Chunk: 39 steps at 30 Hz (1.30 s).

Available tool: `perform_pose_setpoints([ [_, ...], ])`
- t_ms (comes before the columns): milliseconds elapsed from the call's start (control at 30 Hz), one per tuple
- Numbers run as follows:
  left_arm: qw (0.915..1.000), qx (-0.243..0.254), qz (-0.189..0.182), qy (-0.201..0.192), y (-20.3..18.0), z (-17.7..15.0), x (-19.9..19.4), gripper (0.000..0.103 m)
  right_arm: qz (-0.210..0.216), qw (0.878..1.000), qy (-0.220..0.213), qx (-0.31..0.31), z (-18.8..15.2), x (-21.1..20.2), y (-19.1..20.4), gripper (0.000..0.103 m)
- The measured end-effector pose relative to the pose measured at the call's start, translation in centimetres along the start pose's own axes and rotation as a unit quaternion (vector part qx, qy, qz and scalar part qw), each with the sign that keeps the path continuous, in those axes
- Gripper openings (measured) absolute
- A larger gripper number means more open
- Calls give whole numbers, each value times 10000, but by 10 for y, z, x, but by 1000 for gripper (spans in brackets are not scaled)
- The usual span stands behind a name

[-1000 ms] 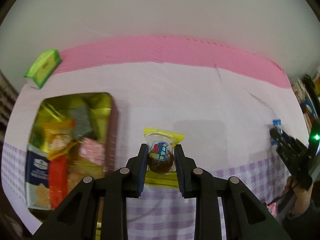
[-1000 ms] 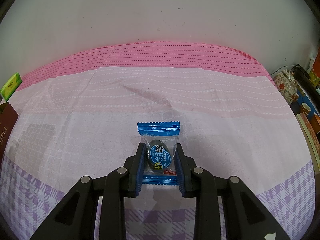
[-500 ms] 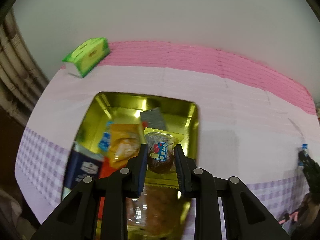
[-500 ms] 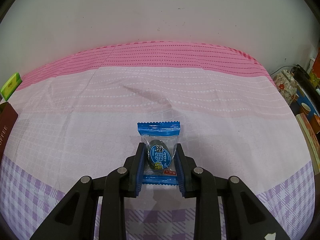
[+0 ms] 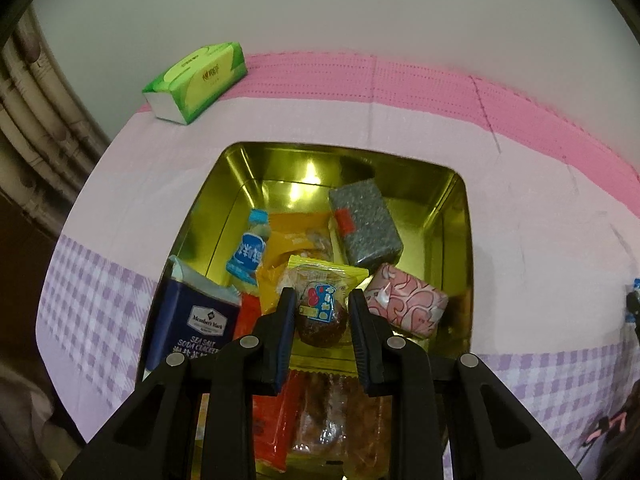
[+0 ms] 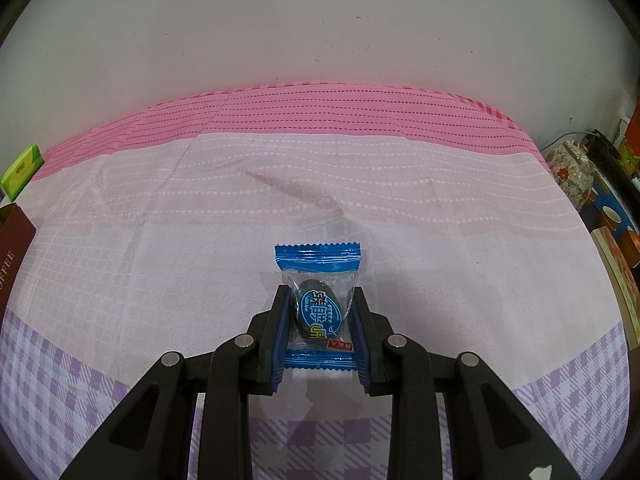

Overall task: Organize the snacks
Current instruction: 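Carry the yellow-wrapped candy into the gold tin with the left gripper and release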

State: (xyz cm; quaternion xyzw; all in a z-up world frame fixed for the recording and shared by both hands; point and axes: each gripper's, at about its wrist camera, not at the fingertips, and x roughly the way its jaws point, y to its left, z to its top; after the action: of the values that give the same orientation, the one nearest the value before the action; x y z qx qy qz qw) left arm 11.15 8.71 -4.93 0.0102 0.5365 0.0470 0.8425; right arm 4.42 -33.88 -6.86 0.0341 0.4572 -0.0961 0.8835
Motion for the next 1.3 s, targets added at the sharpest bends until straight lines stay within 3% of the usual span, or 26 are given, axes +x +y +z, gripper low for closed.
perform_pose_setpoints([
  [667,9995,231,209,14,-6,-2,1,29,-10,10000,-13,-34,-1,1,0,27],
  [1300,9979,415,56,-491,-2,-6,-39,29,32,10000,-10,-13,-1,1,-1,27],
])
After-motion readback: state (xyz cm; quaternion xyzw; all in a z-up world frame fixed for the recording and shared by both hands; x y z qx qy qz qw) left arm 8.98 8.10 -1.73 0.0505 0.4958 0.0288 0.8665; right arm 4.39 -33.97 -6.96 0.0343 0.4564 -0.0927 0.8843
